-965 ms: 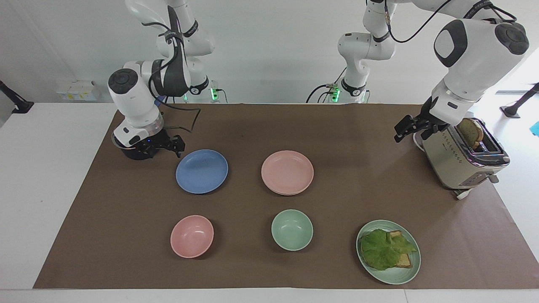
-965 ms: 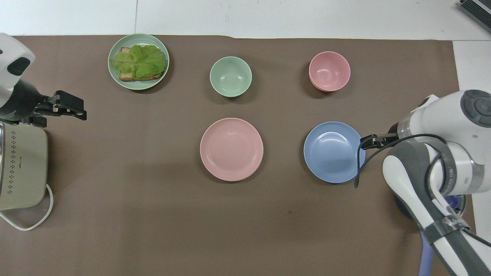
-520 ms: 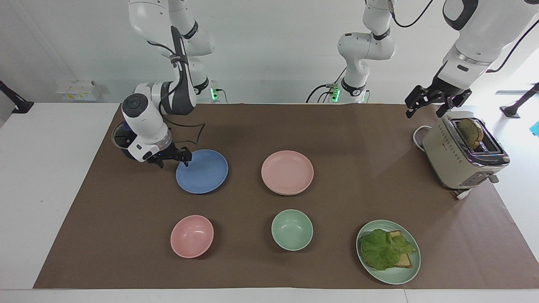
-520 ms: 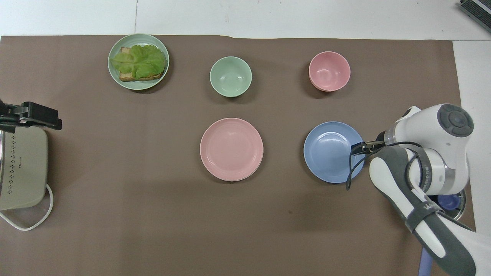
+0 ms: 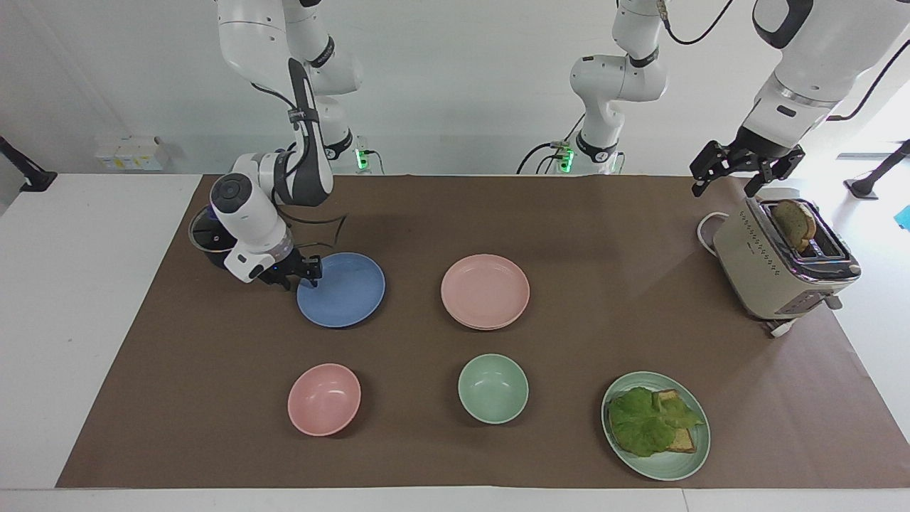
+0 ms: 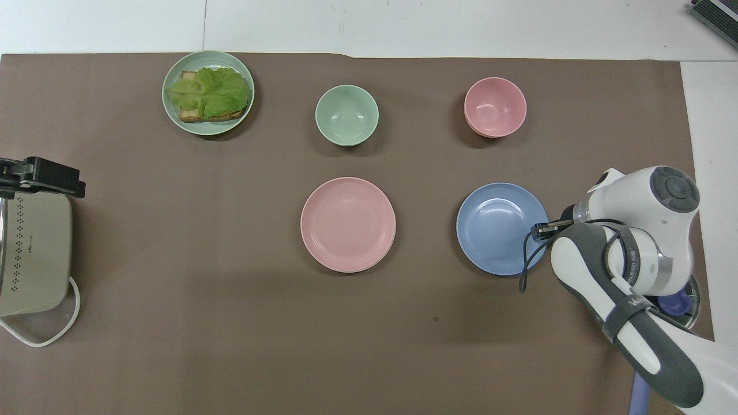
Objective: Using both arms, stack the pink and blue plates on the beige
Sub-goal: 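Grasp the blue plate rim with the right gripper, then lift the blue plate and carry it over the pink plate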
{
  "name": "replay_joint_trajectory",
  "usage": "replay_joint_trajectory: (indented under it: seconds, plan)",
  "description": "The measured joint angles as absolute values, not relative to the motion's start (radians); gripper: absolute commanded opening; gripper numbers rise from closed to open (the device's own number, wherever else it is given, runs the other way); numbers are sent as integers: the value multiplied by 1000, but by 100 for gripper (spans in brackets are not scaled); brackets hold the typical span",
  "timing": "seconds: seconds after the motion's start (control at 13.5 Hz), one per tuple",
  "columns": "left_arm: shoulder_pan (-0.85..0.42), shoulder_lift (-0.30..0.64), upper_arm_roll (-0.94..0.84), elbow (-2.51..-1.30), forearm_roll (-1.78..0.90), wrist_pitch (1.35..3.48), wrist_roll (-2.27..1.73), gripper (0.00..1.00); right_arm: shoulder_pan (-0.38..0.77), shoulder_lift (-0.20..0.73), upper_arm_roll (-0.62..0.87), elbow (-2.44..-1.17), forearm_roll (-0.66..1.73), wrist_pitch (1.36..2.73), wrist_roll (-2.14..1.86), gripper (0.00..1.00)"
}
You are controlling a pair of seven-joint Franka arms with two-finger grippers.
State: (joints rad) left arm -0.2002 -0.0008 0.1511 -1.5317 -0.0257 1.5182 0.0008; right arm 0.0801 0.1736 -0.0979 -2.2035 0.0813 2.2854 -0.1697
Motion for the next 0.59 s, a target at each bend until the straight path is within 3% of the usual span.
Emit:
replay_joint_trajectory:
  seconds: [0.37,0.59]
  plan:
    - [-200,-1,151,-1532,-26,1518,1,100,75,166,-96,-2185,100,2271,-165,0]
    - [-200,-1,151,-1532,-26,1518,1,100,74,160,-97,-2103,100,2156,-164,0]
